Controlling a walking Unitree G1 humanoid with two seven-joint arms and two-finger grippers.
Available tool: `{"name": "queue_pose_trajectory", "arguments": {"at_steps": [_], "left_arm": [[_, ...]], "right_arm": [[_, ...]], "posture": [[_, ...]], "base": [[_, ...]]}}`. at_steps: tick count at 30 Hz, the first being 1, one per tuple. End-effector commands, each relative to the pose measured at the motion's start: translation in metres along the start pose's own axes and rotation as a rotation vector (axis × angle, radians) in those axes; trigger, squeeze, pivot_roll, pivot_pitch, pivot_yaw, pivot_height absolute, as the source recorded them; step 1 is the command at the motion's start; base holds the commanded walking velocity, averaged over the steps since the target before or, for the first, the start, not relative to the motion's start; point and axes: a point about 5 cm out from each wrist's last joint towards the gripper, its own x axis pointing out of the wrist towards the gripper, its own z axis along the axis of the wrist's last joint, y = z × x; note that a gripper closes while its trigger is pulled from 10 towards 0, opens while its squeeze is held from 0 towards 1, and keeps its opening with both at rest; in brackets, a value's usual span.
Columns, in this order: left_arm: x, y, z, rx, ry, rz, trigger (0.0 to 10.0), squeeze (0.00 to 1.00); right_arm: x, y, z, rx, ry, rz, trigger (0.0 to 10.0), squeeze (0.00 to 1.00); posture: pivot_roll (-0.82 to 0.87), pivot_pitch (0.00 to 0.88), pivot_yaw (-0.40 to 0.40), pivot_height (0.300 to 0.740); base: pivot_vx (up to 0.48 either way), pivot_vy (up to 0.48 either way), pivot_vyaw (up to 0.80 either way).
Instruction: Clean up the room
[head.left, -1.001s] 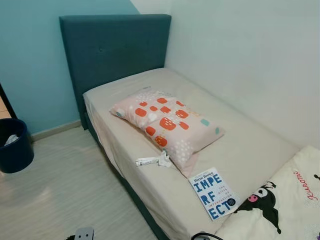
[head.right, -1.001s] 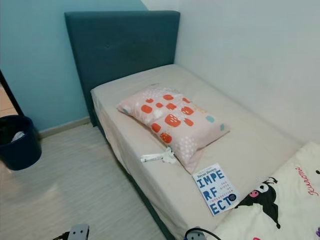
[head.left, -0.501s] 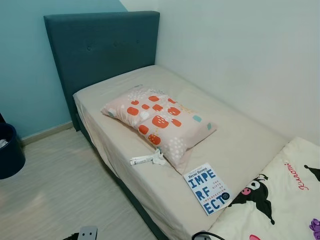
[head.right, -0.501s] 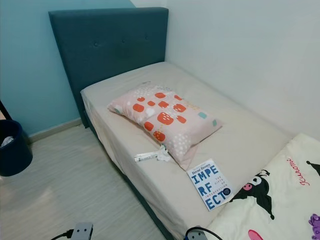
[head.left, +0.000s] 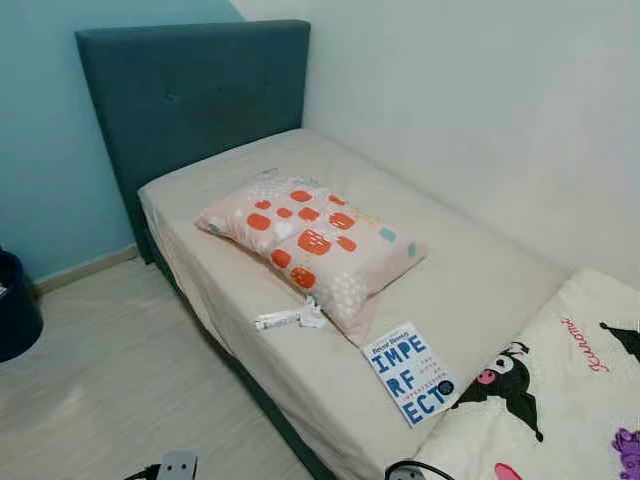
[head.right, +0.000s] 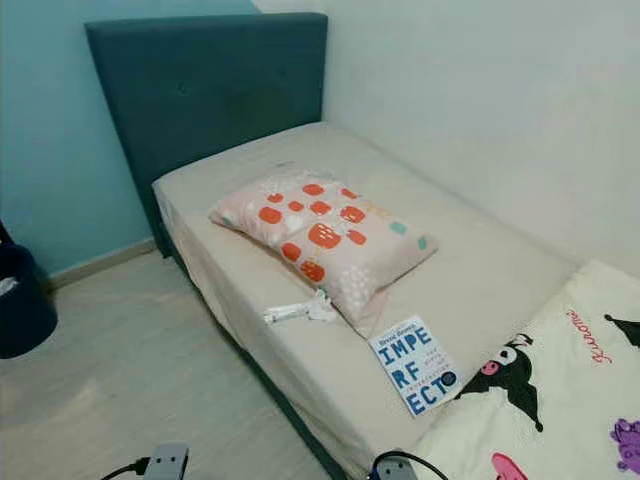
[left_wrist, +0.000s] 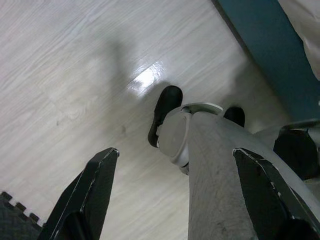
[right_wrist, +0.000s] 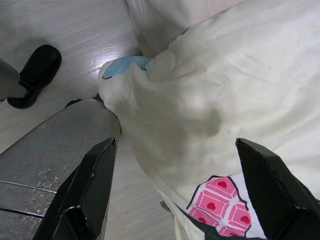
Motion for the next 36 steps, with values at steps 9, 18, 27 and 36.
{"name": "queue_pose_trajectory", "arguments": {"at_steps": [9,18,27,36], "left_arm": [[-0.0004,0.0003,-0.0023,0.018,0.028,-0.035,10.0,0.00],[-0.0004,0.0021,-0.0042,0.005,0.043,-0.003,10.0,0.00],[-0.0006,0.0032,-0.0044,0.013,0.047,0.000,10.0,0.00],[-0.0006,0.0044,-0.0023,0.020,0.040,0.010,10.0,0.00]], "right_arm": [[-0.0003,-0.0028,-0.0026,0.008,0.011,-0.009,10.0,0.00],[-0.0003,-0.0026,-0.0027,0.001,0.012,-0.006,10.0,0.00],[-0.0003,-0.0021,-0.0027,-0.001,0.012,-0.003,10.0,0.00],[-0.0001,-0.0018,-0.0010,0.003,0.005,-0.004,10.0,0.00]], "posture": [[0.04,0.053,-0.107,0.740],[0.04,0.046,-0.103,0.740],[0.04,0.052,-0.101,0.740],[0.04,0.056,-0.104,0.740]], "base": [[0.000,-0.260,0.00],[0.000,-0.053,0.00],[0.000,0.000,0.00],[0.000,0.000,0.00]]}}
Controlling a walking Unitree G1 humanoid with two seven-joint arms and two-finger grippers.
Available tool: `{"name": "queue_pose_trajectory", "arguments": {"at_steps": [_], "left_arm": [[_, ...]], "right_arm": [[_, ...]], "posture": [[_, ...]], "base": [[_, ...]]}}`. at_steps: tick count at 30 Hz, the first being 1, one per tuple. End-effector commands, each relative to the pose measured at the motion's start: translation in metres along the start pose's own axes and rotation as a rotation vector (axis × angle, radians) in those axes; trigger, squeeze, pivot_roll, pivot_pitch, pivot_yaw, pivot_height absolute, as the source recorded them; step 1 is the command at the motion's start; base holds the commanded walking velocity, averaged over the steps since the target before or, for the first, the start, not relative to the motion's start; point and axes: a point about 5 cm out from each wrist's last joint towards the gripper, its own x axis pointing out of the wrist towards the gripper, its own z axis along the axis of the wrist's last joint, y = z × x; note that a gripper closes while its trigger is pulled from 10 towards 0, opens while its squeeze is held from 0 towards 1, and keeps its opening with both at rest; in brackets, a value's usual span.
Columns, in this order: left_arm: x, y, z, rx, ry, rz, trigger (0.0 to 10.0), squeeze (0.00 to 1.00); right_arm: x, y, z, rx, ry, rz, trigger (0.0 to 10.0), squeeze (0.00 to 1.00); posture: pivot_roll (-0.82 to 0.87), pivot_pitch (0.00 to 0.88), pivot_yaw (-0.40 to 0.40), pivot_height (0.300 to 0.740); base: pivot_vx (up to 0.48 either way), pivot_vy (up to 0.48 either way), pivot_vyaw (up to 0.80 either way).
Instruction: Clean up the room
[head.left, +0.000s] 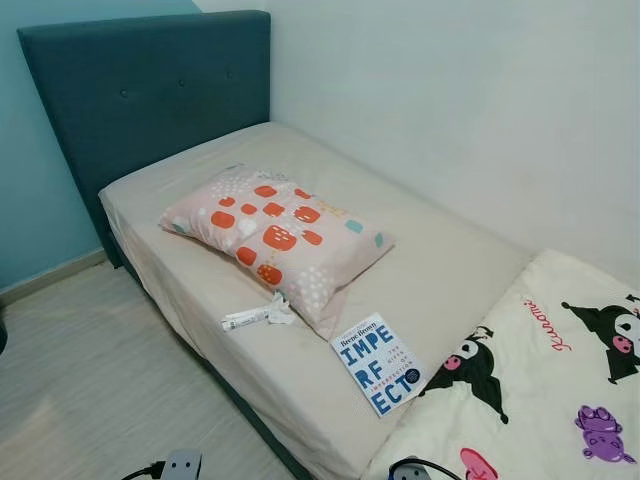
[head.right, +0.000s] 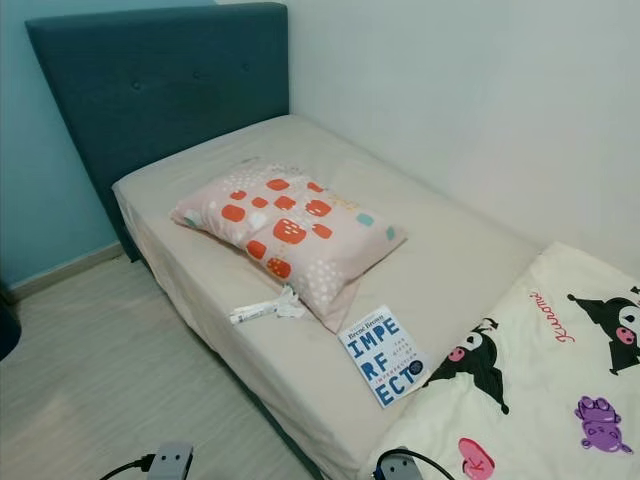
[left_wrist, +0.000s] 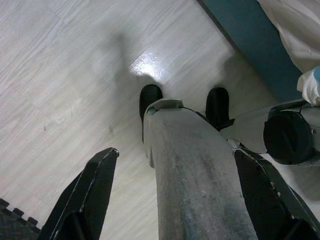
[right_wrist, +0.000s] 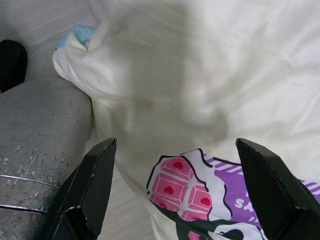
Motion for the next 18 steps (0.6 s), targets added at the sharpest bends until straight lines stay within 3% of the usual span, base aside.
{"name": "queue_pose_trajectory", "arguments": {"at_steps": [1,18], "left_arm": [[-0.001,0.003,-0.004,0.012,0.016,0.011,10.0,0.00],[0.000,0.004,0.007,0.017,-0.008,0.023,10.0,0.00]], "right_arm": [[0.000,0.002,-0.001,0.008,0.003,0.005,10.0,0.00],[0.001,0.001,0.009,0.013,-0.041,-0.006,10.0,0.00]], "posture": [[0.04,0.058,-0.105,0.740],[0.01,0.027,-0.126,0.740]], "base": [[0.000,0.000,0.00],[0.000,0.000,0.00]]}}
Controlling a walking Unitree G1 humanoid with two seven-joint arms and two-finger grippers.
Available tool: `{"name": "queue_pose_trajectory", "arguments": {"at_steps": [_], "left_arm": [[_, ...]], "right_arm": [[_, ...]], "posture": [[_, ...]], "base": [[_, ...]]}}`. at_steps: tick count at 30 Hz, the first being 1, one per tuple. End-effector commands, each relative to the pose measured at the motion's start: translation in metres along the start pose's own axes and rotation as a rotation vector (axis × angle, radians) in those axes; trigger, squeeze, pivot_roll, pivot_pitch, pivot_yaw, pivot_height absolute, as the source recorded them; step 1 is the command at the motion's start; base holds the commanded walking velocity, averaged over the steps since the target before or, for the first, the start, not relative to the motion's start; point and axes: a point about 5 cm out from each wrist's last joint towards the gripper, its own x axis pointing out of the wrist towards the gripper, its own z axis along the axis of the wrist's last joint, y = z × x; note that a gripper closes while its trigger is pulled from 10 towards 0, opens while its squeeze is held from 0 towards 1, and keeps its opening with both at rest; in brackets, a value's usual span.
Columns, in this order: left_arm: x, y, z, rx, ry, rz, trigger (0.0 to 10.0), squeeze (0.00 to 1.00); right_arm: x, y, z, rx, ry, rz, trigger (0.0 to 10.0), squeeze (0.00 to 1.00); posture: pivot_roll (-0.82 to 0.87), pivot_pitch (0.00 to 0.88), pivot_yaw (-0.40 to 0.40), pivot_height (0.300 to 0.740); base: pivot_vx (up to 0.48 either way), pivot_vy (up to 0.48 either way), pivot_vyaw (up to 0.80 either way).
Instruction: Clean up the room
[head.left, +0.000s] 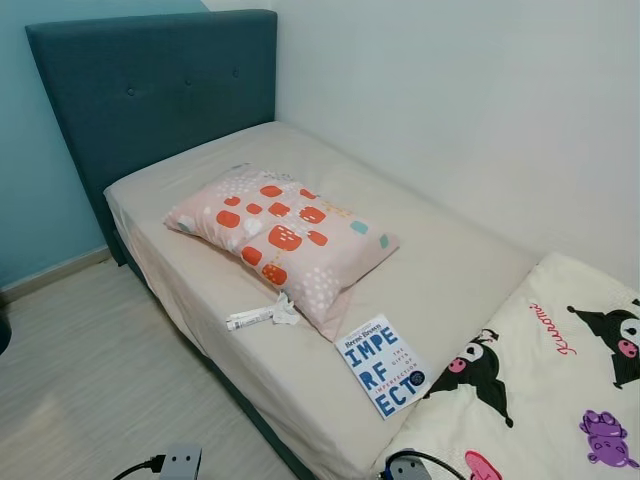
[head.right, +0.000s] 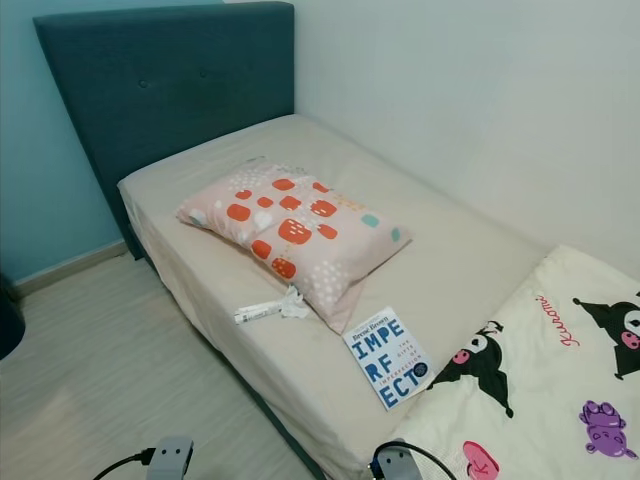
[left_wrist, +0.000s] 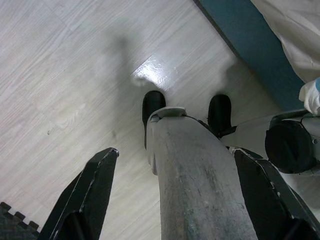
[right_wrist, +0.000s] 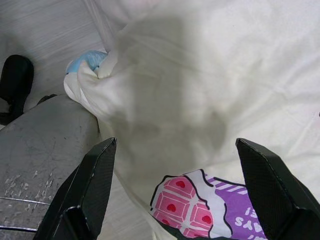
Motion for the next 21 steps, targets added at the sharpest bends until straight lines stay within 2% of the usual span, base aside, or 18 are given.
{"name": "queue_pose_trajectory", "arguments": {"at_steps": [1,11,18,19,21], "left_arm": [[0.000,0.003,-0.001,0.017,0.009,0.007,10.0,0.00],[-0.001,0.002,-0.004,0.007,0.009,0.007,10.0,0.00],[-0.003,-0.004,-0.028,-0.012,0.061,-0.005,10.0,0.00],[-0.004,-0.002,-0.037,0.012,0.078,-0.002,10.0,0.00],[-0.005,-0.001,-0.041,0.025,0.085,-0.001,10.0,0.00]], "right_arm": [[0.000,0.000,-0.001,0.009,0.000,-0.002,10.0,0.00],[-0.001,0.000,-0.004,0.003,0.002,-0.007,10.0,0.00],[-0.004,-0.002,-0.025,0.078,0.026,-0.051,10.0,0.00],[-0.006,0.001,-0.033,0.091,0.041,-0.050,10.0,0.00],[-0.007,0.003,-0.036,0.091,0.047,-0.047,10.0,0.00]], "posture": [[0.01,0.027,-0.126,0.740],[0.00,0.018,-0.102,0.740],[-0.05,0.009,-0.069,0.740],[-0.06,0.011,-0.068,0.740],[-0.06,0.011,-0.069,0.740]], "base": [[0.000,0.000,0.00],[0.000,0.000,0.00],[0.000,0.000,0.00],[0.000,0.000,0.00],[0.000,0.000,0.00]]}}
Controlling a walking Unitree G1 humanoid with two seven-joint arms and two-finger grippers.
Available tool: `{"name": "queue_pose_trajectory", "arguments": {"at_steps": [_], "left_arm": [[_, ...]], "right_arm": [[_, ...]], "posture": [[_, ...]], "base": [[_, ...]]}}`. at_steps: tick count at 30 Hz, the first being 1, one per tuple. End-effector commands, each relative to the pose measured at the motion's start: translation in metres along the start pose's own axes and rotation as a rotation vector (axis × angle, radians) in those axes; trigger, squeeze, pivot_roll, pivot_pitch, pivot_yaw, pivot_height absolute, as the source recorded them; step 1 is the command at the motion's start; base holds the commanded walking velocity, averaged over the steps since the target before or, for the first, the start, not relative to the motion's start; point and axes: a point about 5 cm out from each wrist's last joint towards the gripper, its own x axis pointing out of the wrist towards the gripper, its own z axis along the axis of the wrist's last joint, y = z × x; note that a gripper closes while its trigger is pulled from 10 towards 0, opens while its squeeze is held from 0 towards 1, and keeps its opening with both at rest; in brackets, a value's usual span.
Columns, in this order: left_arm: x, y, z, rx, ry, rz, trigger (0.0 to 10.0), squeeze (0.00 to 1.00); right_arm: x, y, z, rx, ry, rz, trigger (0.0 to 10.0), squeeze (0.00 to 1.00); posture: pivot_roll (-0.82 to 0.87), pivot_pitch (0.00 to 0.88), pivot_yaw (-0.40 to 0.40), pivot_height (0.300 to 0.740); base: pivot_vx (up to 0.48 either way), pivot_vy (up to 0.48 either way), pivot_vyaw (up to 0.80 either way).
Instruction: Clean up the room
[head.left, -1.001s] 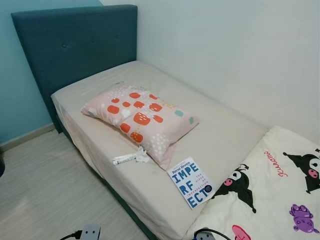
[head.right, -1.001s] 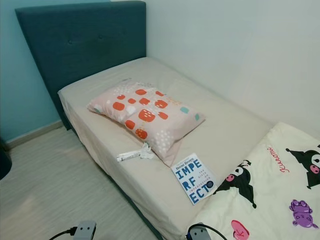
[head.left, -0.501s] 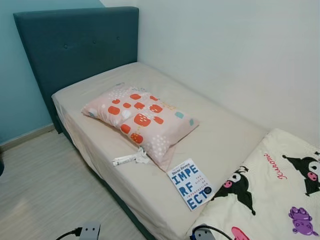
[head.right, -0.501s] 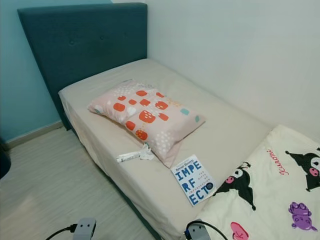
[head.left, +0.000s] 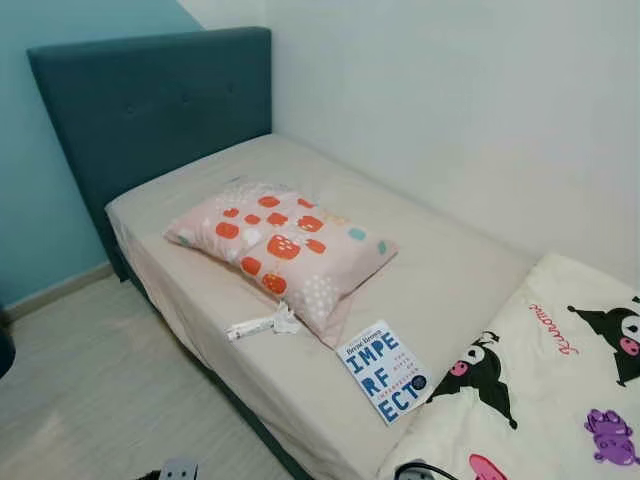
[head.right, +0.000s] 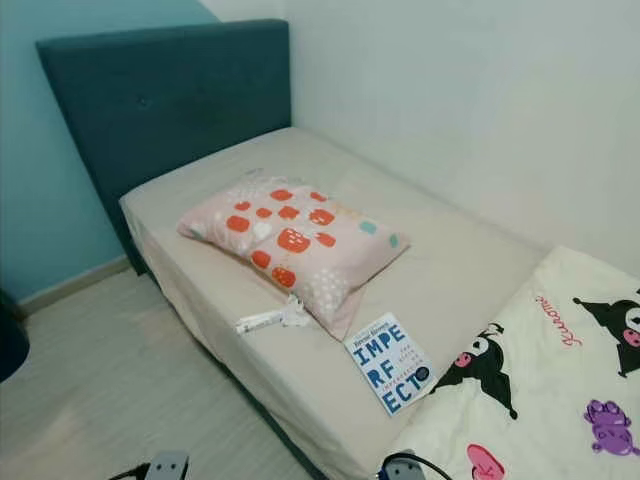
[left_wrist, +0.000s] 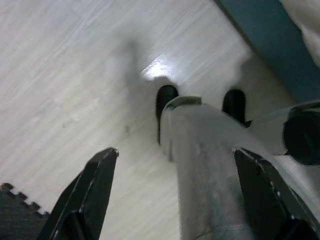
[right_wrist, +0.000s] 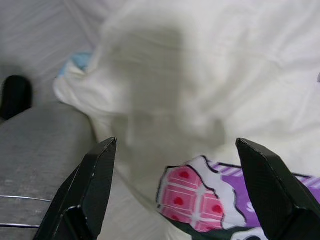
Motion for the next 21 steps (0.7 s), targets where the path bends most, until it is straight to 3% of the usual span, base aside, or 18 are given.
{"name": "queue_pose_trajectory", "arguments": {"at_steps": [1,6,8,10,11,12,13,14,16,17,18,21], "left_arm": [[-0.001,-0.002,-0.010,0.019,0.035,-0.005,10.0,0.00],[-0.008,0.009,-0.040,0.015,0.067,0.020,10.0,0.00],[-0.010,0.012,-0.045,0.026,0.075,0.026,10.0,0.00],[-0.012,0.017,-0.052,0.013,0.078,0.048,10.0,0.00],[-0.009,0.019,-0.037,0.013,0.052,0.059,10.0,0.00],[-0.009,0.019,-0.037,0.013,0.052,0.059,10.0,0.00],[-0.004,0.018,-0.010,0.027,0.010,0.059,10.0,0.00],[-0.004,0.018,-0.010,0.027,0.010,0.059,10.0,0.00],[0.001,0.009,0.038,0.058,-0.074,0.037,10.0,0.00],[0.001,0.009,0.038,0.058,-0.074,0.037,10.0,0.00],[0.002,0.001,0.053,0.057,-0.105,0.019,10.0,0.00],[0.003,-0.003,0.055,0.051,-0.112,0.006,10.0,0.00]], "right_arm": [[-0.002,0.004,-0.010,0.012,0.032,0.009,10.0,0.00],[-0.008,0.018,-0.035,0.031,0.087,0.026,10.0,0.00],[-0.005,0.010,-0.024,0.026,0.066,0.018,10.0,0.00],[0.002,-0.012,0.010,0.007,-0.006,0.002,10.0,0.00],[0.004,-0.016,0.022,0.002,-0.036,0.000,10.0,0.00],[0.004,-0.016,0.022,0.002,-0.036,0.000,10.0,0.00],[0.004,-0.018,0.029,-0.002,-0.059,0.004,10.0,0.00],[0.004,-0.018,0.029,-0.002,-0.059,0.004,10.0,0.00],[0.005,-0.016,0.038,0.000,-0.083,0.027,10.0,0.00],[0.005,-0.016,0.038,0.000,-0.083,0.027,10.0,0.00],[0.005,-0.014,0.042,-0.022,-0.094,0.044,10.0,0.00],[0.005,-0.014,0.045,-0.031,-0.099,0.042,10.0,0.00]], "posture": [[-0.06,0.011,-0.069,0.740],[-0.06,0.000,-0.059,0.740],[-0.08,0.002,-0.064,0.740],[-0.09,0.001,-0.065,0.740],[-0.10,0.000,-0.064,0.740],[-0.10,0.000,-0.064,0.740],[-0.10,0.000,-0.064,0.740],[-0.10,0.000,-0.064,0.740],[-0.10,0.001,-0.062,0.740],[-0.10,0.001,-0.062,0.740],[-0.09,0.000,-0.052,0.740],[-0.09,0.000,-0.052,0.740]], "base": [[0.000,0.000,0.00],[0.000,0.000,0.00],[0.000,0.000,0.00],[0.000,0.000,0.00],[0.000,0.000,0.00],[0.000,0.000,0.00],[0.000,0.000,0.00],[0.000,0.000,0.00],[0.000,0.000,0.00],[0.000,0.000,0.00],[0.000,0.000,0.00],[0.000,0.000,0.00]]}}
